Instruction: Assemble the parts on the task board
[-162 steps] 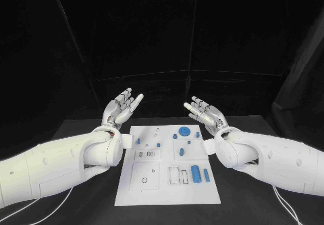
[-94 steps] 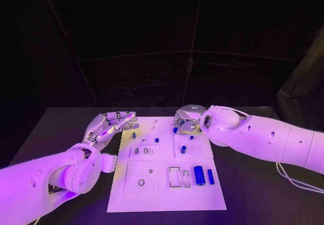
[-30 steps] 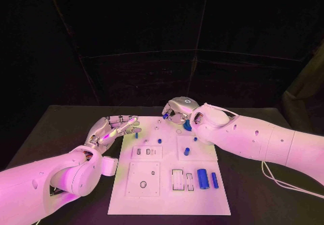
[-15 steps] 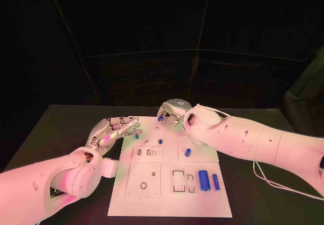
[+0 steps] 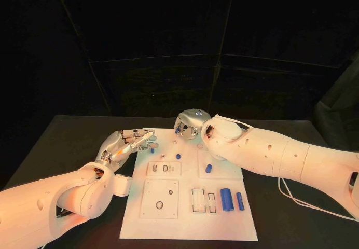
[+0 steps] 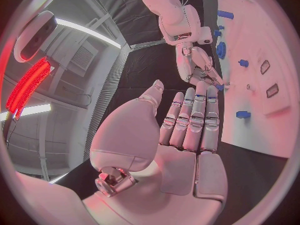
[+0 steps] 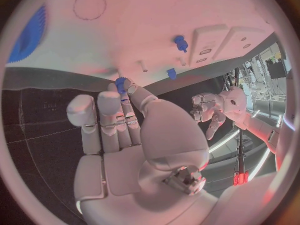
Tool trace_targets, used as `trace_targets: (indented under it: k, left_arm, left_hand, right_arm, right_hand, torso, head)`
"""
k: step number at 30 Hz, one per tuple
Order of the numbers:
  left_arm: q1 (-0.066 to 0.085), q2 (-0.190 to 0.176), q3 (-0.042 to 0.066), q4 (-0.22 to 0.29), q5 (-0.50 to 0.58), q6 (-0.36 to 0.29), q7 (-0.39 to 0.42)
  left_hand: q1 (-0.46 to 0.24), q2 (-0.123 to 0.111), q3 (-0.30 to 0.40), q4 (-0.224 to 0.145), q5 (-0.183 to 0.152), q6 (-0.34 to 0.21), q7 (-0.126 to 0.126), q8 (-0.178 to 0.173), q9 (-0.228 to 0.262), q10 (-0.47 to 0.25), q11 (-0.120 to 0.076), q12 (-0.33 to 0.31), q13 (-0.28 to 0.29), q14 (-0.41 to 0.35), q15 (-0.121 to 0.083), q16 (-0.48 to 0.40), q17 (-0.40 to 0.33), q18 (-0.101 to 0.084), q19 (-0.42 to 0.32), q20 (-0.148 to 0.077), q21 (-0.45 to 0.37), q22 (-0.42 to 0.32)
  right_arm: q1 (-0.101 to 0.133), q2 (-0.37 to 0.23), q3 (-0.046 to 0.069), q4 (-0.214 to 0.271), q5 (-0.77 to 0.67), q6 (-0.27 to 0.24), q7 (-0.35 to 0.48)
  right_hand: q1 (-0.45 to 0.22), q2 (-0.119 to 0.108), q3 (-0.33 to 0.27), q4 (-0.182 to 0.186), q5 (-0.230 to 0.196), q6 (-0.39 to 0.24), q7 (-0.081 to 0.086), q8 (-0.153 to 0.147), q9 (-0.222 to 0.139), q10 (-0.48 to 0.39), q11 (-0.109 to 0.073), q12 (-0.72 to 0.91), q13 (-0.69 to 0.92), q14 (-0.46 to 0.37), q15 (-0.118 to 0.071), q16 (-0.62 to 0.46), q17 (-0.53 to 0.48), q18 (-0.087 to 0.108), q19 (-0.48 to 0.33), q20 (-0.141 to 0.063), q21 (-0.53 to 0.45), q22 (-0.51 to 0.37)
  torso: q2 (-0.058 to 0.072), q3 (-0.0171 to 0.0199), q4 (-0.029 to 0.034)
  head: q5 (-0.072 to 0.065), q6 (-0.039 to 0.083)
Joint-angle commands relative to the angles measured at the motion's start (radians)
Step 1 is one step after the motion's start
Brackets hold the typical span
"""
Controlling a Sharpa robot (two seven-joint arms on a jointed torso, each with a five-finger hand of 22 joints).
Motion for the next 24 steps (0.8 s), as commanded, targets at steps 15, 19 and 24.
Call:
trace_targets:
  k: [15, 19, 24]
  left_arm:
    - [0.002, 0.001, 0.001, -0.002, -0.005, 0.018, -0.002]
    - [0.002, 0.001, 0.001, -0.003, -0.005, 0.018, -0.003]
    - [0.002, 0.002, 0.001, -0.005, -0.005, 0.016, -0.007]
  left_hand:
    - [0.0, 0.007, 0.0, -0.009, -0.002, -0.005, 0.012, -0.004, -0.001, -0.006, 0.0, -0.008, -0.001, -0.006, 0.001, -0.005, 0.0, 0.007, -0.001, 0.007, -0.005, -0.001]
    - [0.0, 0.007, 0.0, -0.009, -0.002, -0.005, 0.012, -0.004, -0.001, -0.006, 0.0, -0.008, -0.001, -0.006, 0.001, -0.005, 0.0, 0.007, -0.001, 0.007, -0.005, -0.001]
    - [0.0, 0.008, 0.001, -0.009, -0.002, -0.005, 0.012, -0.004, -0.001, -0.007, 0.0, -0.008, -0.001, -0.006, 0.001, -0.005, 0.0, 0.007, -0.001, 0.008, -0.005, -0.001]
  right_arm:
    - [0.0, 0.007, -0.001, -0.003, -0.043, 0.06, -0.035]
    - [0.0, 0.006, -0.001, -0.002, -0.044, 0.058, -0.032]
    - [0.0, 0.005, -0.001, 0.0, -0.044, 0.053, -0.028]
  right_hand:
    - [-0.031, -0.048, 0.031, 0.021, -0.008, -0.019, 0.002, -0.003, 0.0, -0.021, 0.003, -0.006, -0.001, -0.013, 0.005, -0.003, -0.019, -0.006, -0.016, 0.006, -0.003, -0.012]
    - [-0.031, -0.047, 0.035, 0.023, -0.007, -0.018, 0.001, -0.002, 0.0, -0.019, 0.002, -0.005, -0.001, -0.012, 0.004, 0.0, -0.015, -0.006, -0.015, 0.006, -0.002, -0.01]
    - [-0.031, -0.048, 0.036, 0.025, -0.007, -0.017, 0.001, -0.001, 0.001, -0.018, 0.002, -0.004, -0.001, -0.011, 0.004, 0.003, -0.012, -0.007, -0.013, 0.006, -0.001, -0.008]
  torso:
    - [0.003, -0.0007, -0.0009]
    - [0.003, -0.0006, -0.0012]
    - [0.004, -0.0009, -0.0021]
  head:
    - [0.0, -0.003]
    - [0.0, -0.003]
    - [0.001, -0.005]
